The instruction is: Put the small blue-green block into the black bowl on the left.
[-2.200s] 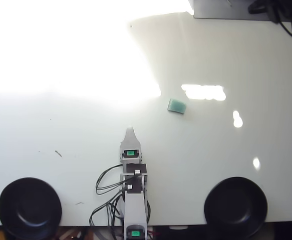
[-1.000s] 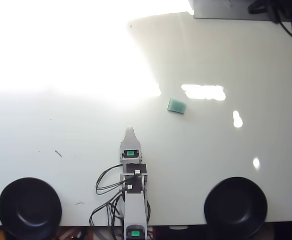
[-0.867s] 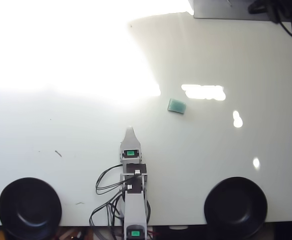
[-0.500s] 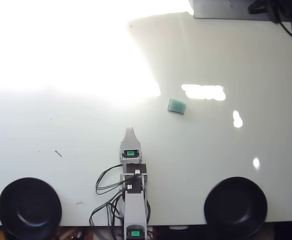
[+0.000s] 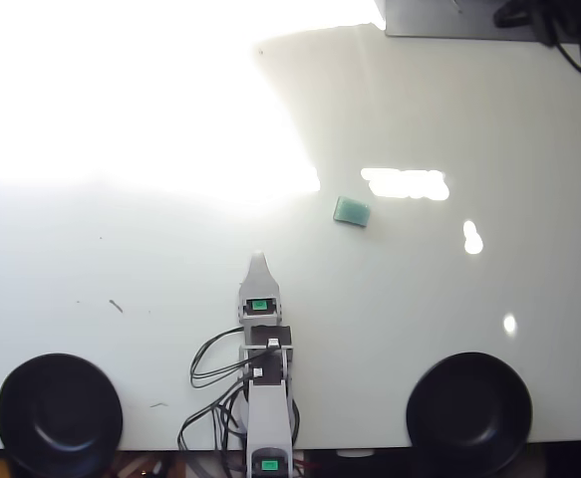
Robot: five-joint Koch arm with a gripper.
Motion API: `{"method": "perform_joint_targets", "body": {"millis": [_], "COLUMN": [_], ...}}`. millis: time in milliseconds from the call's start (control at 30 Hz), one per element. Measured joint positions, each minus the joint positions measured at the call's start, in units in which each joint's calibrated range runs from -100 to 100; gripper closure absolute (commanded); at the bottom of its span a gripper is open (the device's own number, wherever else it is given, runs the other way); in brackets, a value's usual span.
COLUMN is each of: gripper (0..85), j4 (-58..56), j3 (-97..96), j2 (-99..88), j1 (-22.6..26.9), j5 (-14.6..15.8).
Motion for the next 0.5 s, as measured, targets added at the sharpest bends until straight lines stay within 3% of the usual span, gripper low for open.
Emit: {"method": "perform_joint_targets", "body": {"millis": [500], "gripper": [37.3], "j4": [-0.08], "j3": [0.00], "j2": [-1.89], "j1": [0.93], "j5": [-0.05]}}
